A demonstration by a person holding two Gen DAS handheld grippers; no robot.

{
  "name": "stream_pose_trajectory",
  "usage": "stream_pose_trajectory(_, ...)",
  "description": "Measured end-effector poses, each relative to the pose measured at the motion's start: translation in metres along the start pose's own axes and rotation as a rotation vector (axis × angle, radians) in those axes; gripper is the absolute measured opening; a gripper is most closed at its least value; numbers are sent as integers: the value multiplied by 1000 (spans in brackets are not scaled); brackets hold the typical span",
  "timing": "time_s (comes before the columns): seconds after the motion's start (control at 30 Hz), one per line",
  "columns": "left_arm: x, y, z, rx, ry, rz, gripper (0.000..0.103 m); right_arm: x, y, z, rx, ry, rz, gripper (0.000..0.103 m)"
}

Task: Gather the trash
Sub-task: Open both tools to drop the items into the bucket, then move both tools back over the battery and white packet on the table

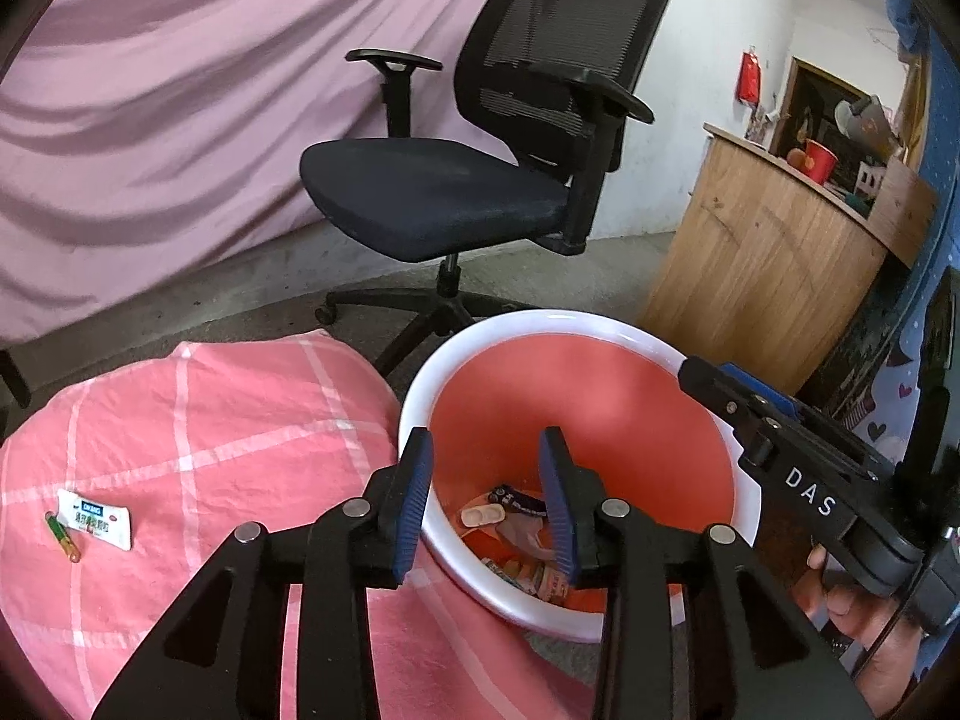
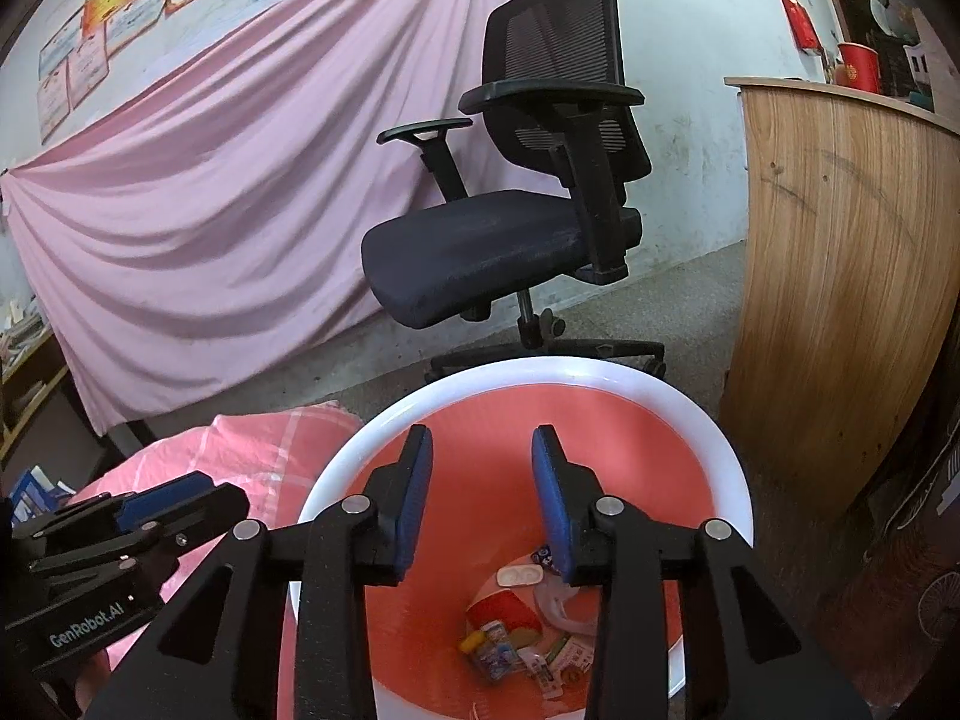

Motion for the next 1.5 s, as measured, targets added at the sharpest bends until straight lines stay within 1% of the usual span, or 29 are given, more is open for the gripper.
stream_pose_trajectory(0.03, 1, 2, -2, 4, 6, 6, 36, 0, 0, -1, 0, 0, 2, 38)
stream_pose_trajectory(0.1, 2, 8, -5, 13, 15, 25, 41, 1, 1, -1, 2, -2, 9, 46)
stream_pose_trajectory(0.27, 2, 25, -15, 35, 40, 70, 52, 4, 5, -6, 6, -10, 31, 53)
stream_pose_trajectory(0.33, 2, 33, -20, 52, 47, 95, 60, 6, 7, -8, 8, -14, 44, 61)
stream_pose_trajectory(0.37, 2, 39, -23, 63, 53, 113, 62, 7, 9, -10, 8, -17, 55, 70)
stream_pose_trajectory(0.4, 2, 44, -25, 72, 57, 127, 68, 9, 12, -12, 11, -21, 69, 75)
stream_pose_trajectory(0.43, 2, 48, -27, 83, 61, 142, 77, 10, 14, -13, 15, -24, 81, 76)
stream_pose_trajectory(0.47, 2, 54, -30, 97, 63, 164, 82, 12, 17, -16, 19, -23, 95, 76)
stream_pose_trajectory(0.5, 2, 62, -32, 116, 62, 194, 88, 13, 20, -19, 20, -21, 110, 80)
stream_pose_trajectory(0.53, 2, 69, -34, 135, 58, 225, 92, 14, 24, -23, 22, -19, 133, 84)
stream_pose_trajectory(0.57, 1, 77, -35, 153, 53, 253, 94, 15, 27, -26, 25, -21, 150, 90)
stream_pose_trajectory(0.6, 1, 83, -36, 168, 48, 273, 98, 16, 31, -28, 30, -25, 173, 95)
stream_pose_trajectory(0.63, 0, 90, -38, 185, 43, 295, 100, 16, 35, -31, 37, -28, 192, 97)
stream_pose_trajectory(0.7, 2, 102, -41, 208, 33, 331, 100, 18, 43, -37, 49, -27, 235, 103)
stream_pose_trajectory(0.97, -8, 159, -57, 323, 10, 475, 101, 22, 68, -66, 119, -14, 365, 103)
stream_pose_trajectory(1.13, -18, 189, -64, 398, -8, 548, 101, 22, 89, -91, 171, 6, 470, 103)
stream_pose_trajectory(1.3, -32, 215, -74, 463, -31, 597, 101, 18, 105, -112, 230, 30, 551, 103)
stream_pose_trajectory(1.43, -45, 234, -83, 506, -49, 622, 101, 12, 116, -135, 262, 83, 628, 103)
stream_pose_trajectory(1.5, -51, 241, -86, 532, -63, 629, 101, 7, 119, -146, 279, 112, 645, 103)
Point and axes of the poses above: each gripper's, at about its wrist camera, not at the fingertips, and y roughly against the way its jaws point, z to its right, x to its top, the point moved 3 cm from there along -y, roughly the way its jaws point, and after that the axes turned 15 degrees about -x, right-handed, at the moved point
